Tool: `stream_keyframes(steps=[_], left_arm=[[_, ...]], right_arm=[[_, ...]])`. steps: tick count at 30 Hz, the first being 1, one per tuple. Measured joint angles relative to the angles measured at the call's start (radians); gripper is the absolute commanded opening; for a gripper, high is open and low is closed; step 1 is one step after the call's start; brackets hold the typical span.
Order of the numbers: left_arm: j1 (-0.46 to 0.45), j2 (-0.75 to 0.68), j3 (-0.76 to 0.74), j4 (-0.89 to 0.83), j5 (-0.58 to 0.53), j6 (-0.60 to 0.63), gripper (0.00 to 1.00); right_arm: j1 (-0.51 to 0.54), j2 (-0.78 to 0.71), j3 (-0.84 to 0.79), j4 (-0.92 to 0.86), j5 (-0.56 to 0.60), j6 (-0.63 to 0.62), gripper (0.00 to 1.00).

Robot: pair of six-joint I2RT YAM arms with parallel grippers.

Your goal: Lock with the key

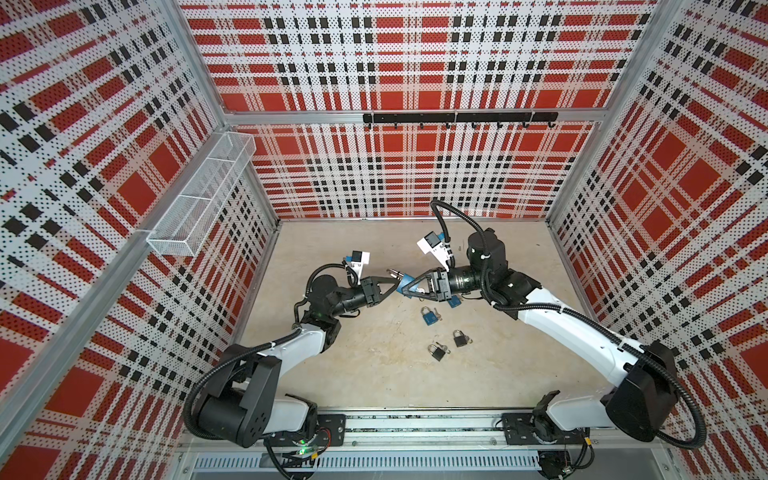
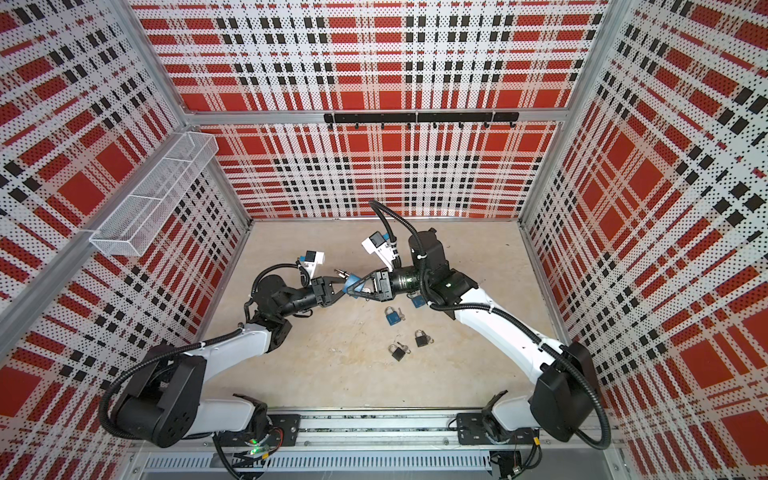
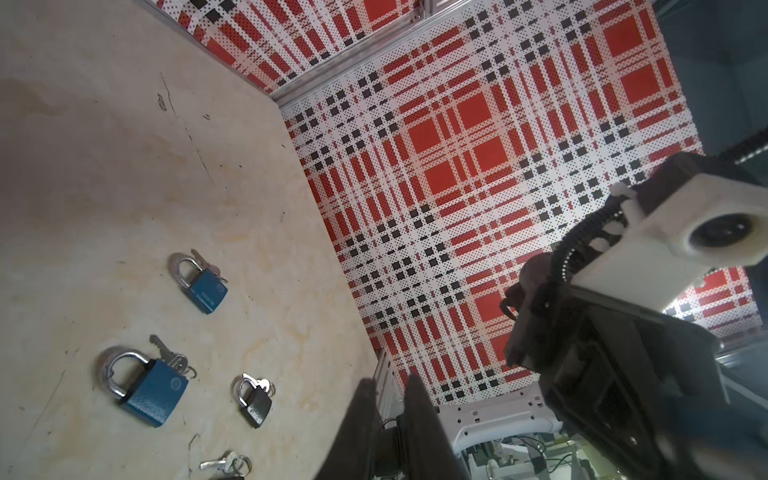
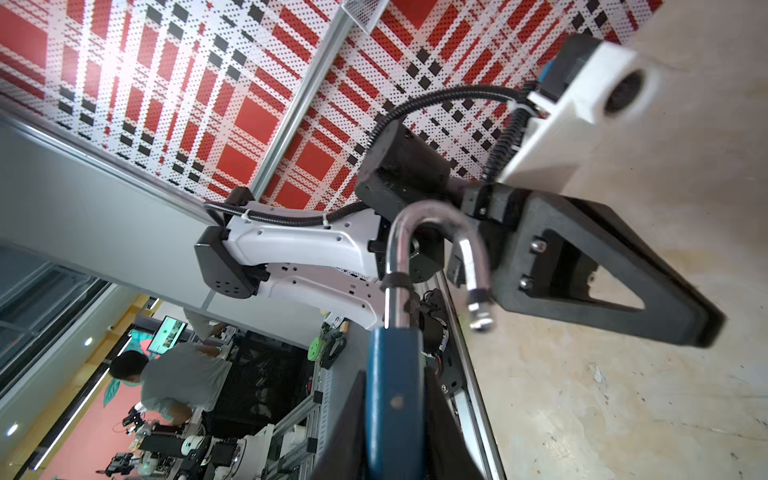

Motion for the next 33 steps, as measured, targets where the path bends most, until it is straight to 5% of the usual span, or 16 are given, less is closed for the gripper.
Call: stream_keyframes(steps=[6, 16, 33], left_arm=[[0.066, -0.032, 0.0, 0.054, -0.014, -0.039, 0.15], [0.082, -0.315, 0.067, -0.233, -0.058, 0.112, 0.31], [0.034, -0.295, 0.105, -0.285, -0.032, 0.099, 0.38]], right_arm=[[-0.001, 0.0, 0.002, -0.014, -0.005, -0.032, 0.0], [-0.001, 0.0, 0.004, -0.085, 0.002, -0.095, 0.0], [-0.001, 0.004, 0.006, -0.085, -0.003, -0.095, 0.0]])
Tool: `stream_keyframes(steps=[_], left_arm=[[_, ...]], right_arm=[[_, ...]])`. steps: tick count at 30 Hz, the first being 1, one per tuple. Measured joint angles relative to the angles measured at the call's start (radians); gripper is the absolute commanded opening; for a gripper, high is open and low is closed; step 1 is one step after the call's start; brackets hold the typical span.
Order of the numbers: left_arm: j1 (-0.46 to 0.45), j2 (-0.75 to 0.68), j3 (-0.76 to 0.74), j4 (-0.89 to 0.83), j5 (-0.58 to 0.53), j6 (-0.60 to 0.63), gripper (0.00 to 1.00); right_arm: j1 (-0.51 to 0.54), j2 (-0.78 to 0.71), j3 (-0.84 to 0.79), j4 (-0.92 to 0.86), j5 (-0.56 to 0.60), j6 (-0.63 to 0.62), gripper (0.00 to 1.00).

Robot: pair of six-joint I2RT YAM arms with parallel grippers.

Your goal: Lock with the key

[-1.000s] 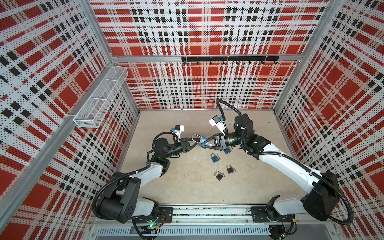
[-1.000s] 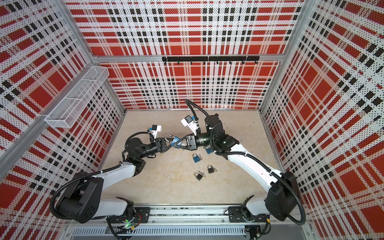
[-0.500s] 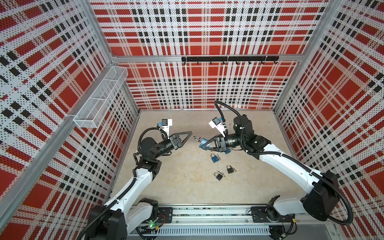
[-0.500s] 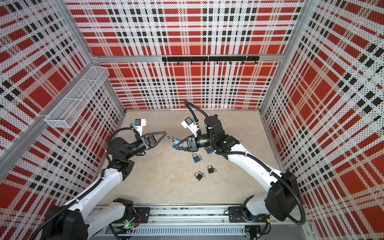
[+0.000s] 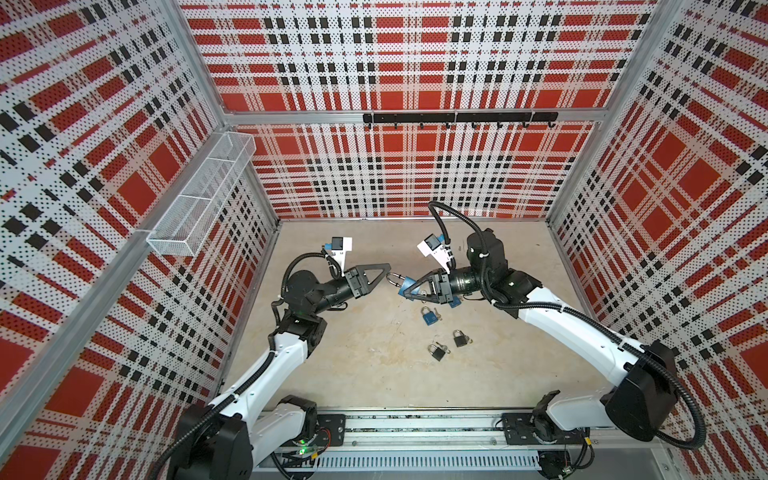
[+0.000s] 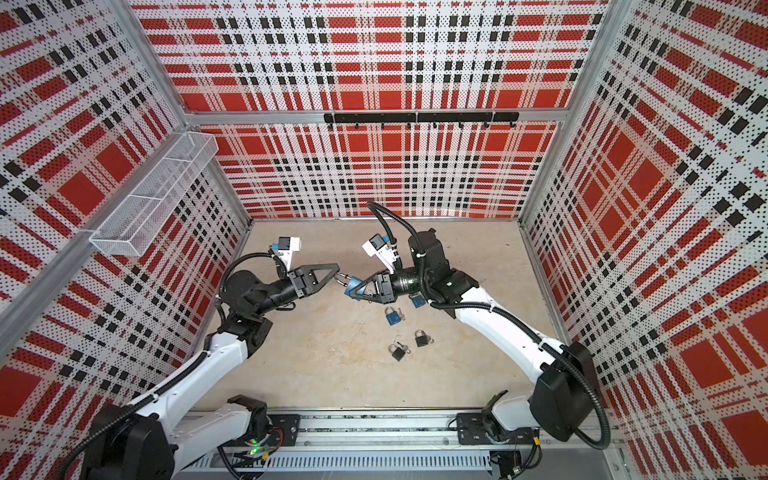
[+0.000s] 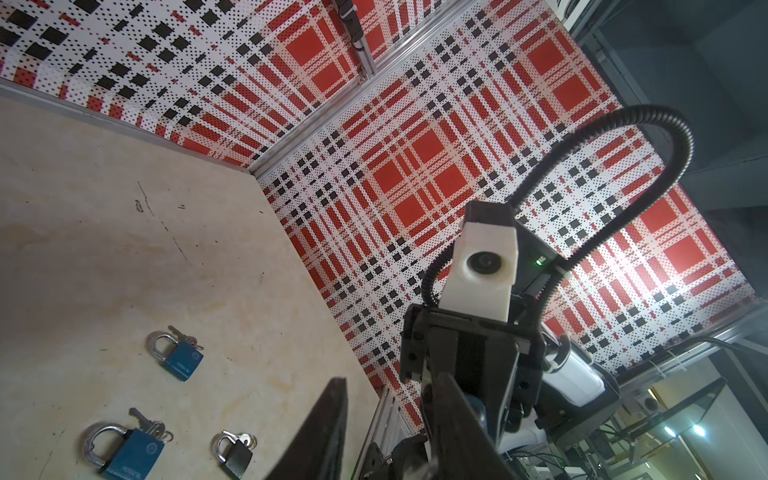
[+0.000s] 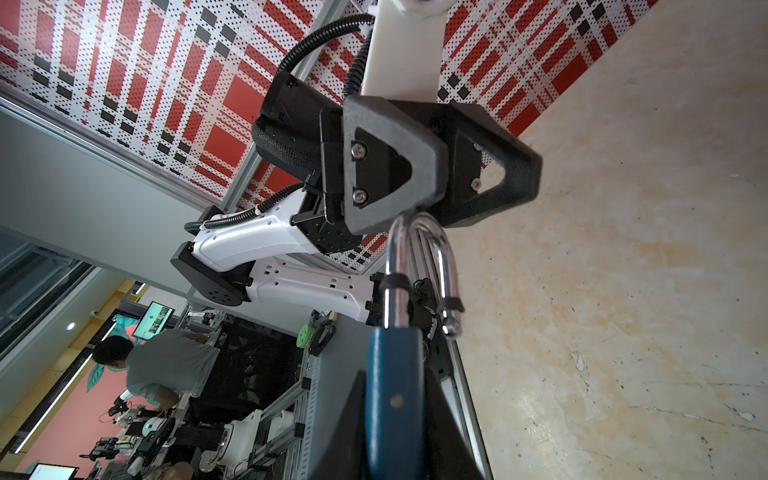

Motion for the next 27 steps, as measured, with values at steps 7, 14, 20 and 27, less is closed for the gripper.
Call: stream_keyframes(steps=[7, 14, 20, 27], left_arm=[[0.0, -0.005, 0.0, 0.02, 0.011, -0.023, 0.38], [0.001, -0.013, -0.003, 0.059, 0.042, -0.053, 0.38], [0.001, -0.013, -0.013, 0.103, 0.069, -0.089, 0.38], [0.001, 0.002, -0.019, 0.163, 0.083, -0.127, 0.34]], right_arm=[[0.0, 0.011, 0.008, 0.0, -0.001, 0.0, 0.0], [-0.002, 0.013, 0.018, 0.001, 0.006, 0.0, 0.0], [-0.005, 0.016, 0.019, 0.005, 0.01, 0.003, 0.0], [-0.007, 0.021, 0.019, 0.014, 0.01, 0.008, 0.0]])
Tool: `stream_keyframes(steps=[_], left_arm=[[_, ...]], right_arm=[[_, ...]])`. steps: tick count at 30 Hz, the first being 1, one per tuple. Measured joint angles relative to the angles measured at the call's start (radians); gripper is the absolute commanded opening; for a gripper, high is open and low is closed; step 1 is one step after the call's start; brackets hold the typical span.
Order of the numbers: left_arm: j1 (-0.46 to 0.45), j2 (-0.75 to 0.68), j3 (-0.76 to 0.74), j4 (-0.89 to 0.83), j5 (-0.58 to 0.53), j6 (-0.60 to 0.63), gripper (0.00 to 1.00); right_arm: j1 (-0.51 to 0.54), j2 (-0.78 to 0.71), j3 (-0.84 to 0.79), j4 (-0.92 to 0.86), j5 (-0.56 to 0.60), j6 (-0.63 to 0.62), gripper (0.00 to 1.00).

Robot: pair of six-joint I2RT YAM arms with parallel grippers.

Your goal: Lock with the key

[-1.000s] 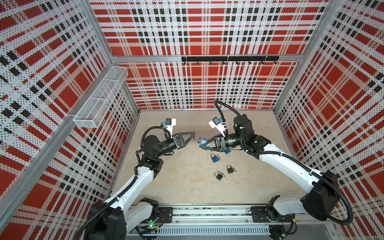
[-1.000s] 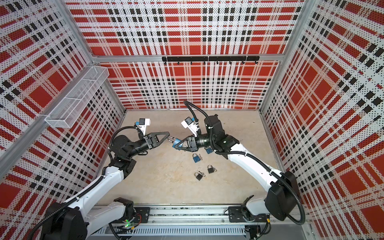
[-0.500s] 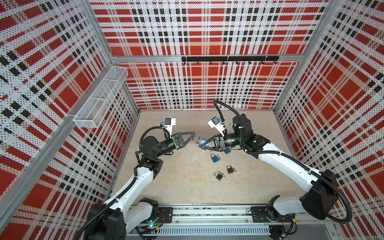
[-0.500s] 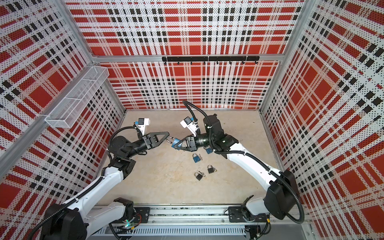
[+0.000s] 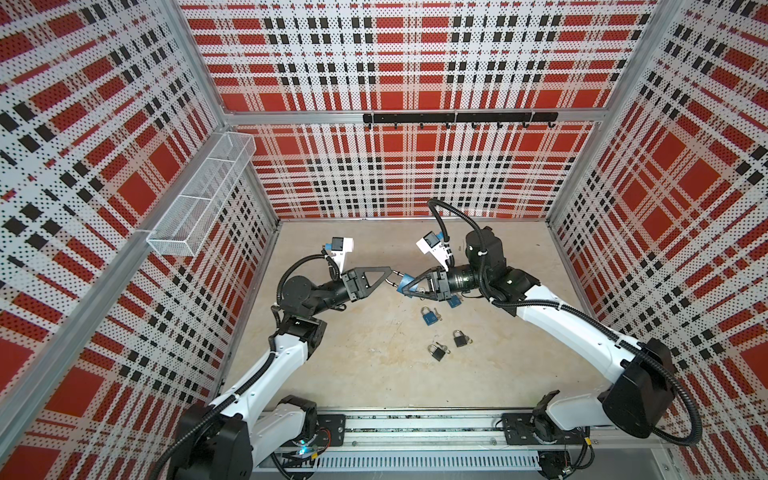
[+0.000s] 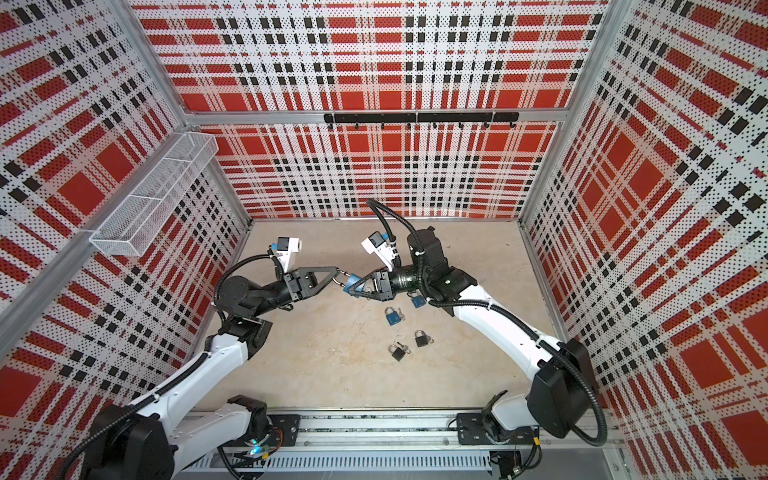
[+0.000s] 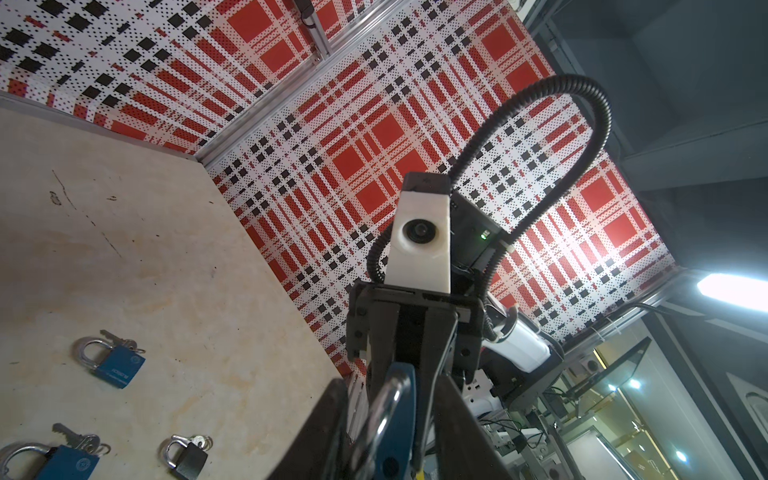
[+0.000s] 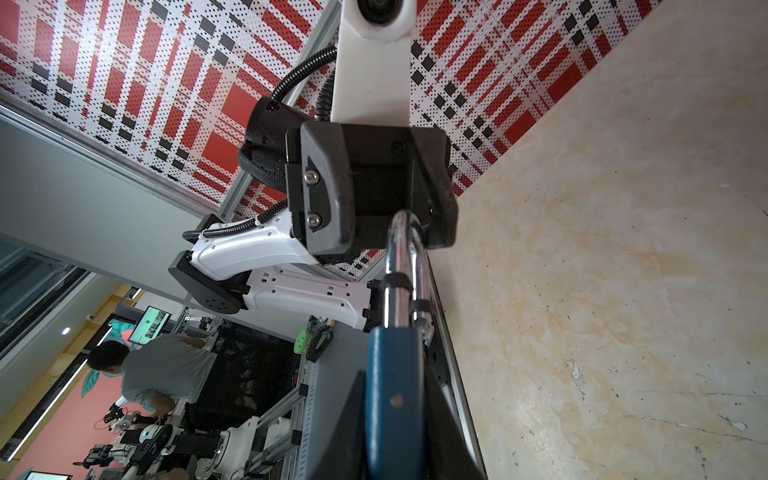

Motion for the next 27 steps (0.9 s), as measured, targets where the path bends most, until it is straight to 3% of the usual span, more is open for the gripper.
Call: stream_keyframes(steps=[16, 27], left_arm=[[-0.004, 0.033, -0.01, 0.051, 0.008, -0.014, 0.01], [-0.008, 0.043, -0.01, 0.067, 0.0, -0.005, 0.0]], right_arm=[[-0.002, 0.003, 0.0, 0.01, 0.008, 0.031, 0.0], [-0.007, 0.009, 0.0, 0.045, -0.01, 0.098, 0.0]])
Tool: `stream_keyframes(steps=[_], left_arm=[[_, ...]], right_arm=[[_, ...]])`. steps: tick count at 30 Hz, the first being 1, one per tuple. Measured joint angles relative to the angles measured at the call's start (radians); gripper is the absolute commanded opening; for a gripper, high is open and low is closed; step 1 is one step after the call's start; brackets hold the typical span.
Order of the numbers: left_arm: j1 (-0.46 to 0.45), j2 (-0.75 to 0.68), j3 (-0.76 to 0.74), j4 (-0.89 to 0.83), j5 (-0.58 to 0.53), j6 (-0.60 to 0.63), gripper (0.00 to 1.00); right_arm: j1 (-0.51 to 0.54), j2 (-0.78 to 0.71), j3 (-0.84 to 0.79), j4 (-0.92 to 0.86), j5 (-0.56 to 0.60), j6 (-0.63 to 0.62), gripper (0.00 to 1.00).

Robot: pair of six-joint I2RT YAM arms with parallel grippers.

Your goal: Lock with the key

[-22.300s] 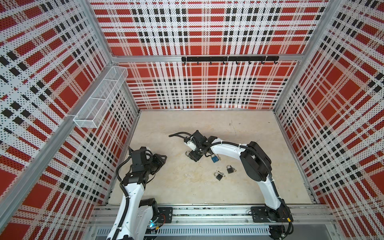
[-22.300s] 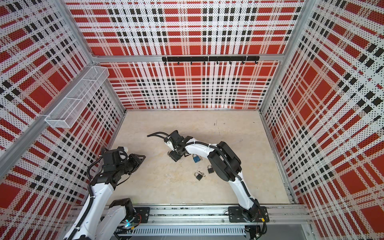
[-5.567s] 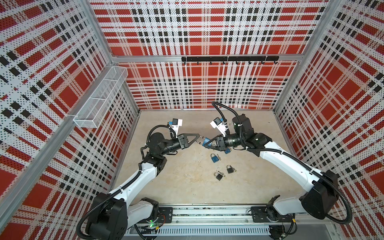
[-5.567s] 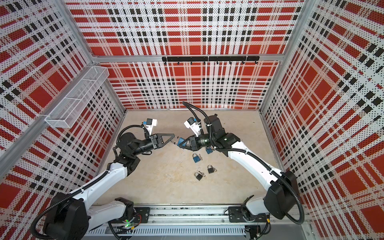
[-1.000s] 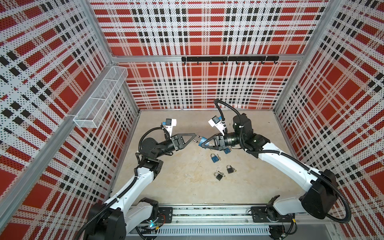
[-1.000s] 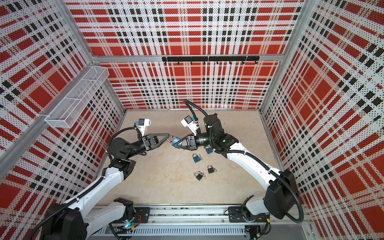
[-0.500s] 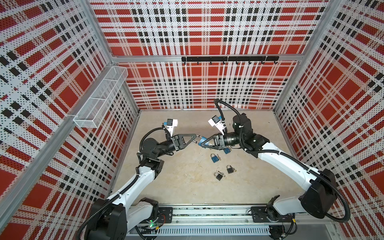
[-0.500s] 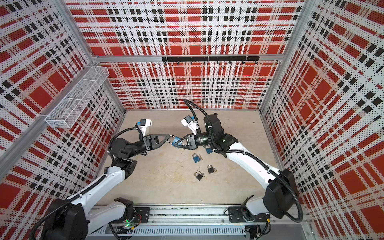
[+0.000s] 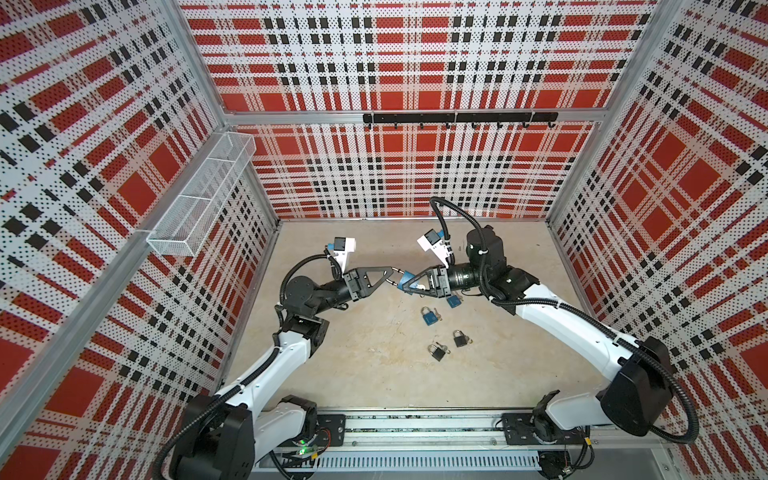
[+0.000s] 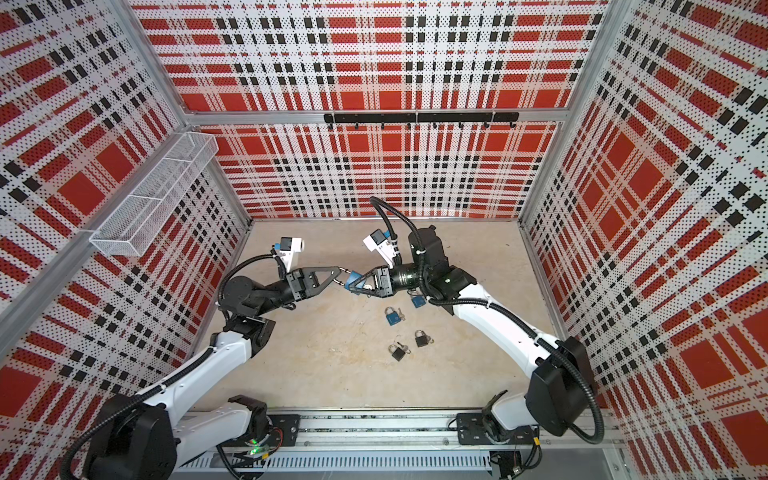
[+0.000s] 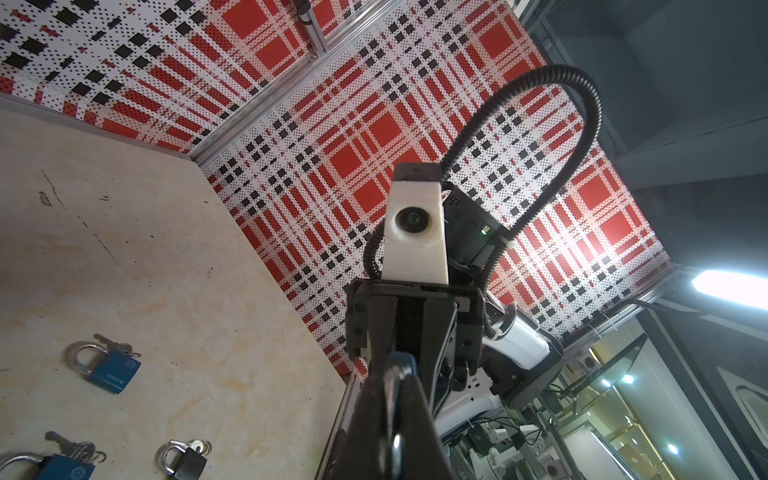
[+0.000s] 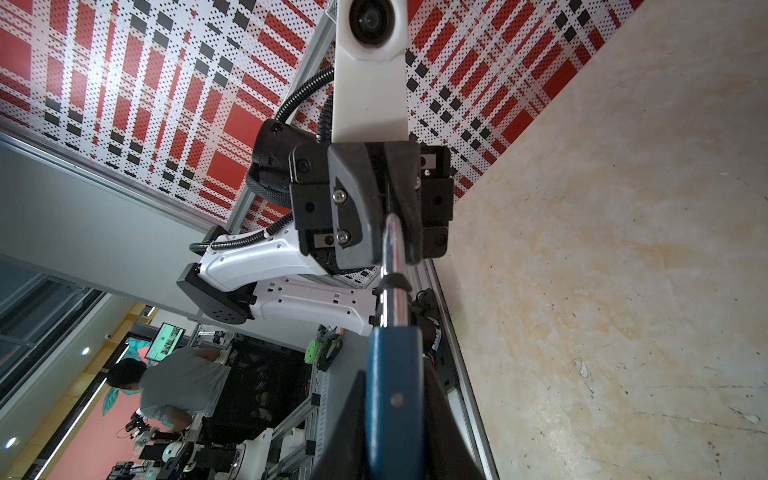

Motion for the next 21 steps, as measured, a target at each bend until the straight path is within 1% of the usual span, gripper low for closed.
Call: stream_keyframes(steps=[5, 12, 21], left_arm=[[-0.004, 0.004, 0.0, 0.021, -0.01, 0.013, 0.0], [-0.027, 0.006, 0.0, 0.029, -0.053, 0.018, 0.0], [-0.075, 0.005, -0.009, 0.038, -0.146, 0.017, 0.0]], right_arm=[[-0.001, 0.0, 0.0, 0.026, -0.009, 0.041, 0.0], [-0.009, 0.002, -0.008, 0.064, -0.023, 0.081, 0.0], [-0.021, 0.002, -0.01, 0.088, -0.029, 0.098, 0.0]])
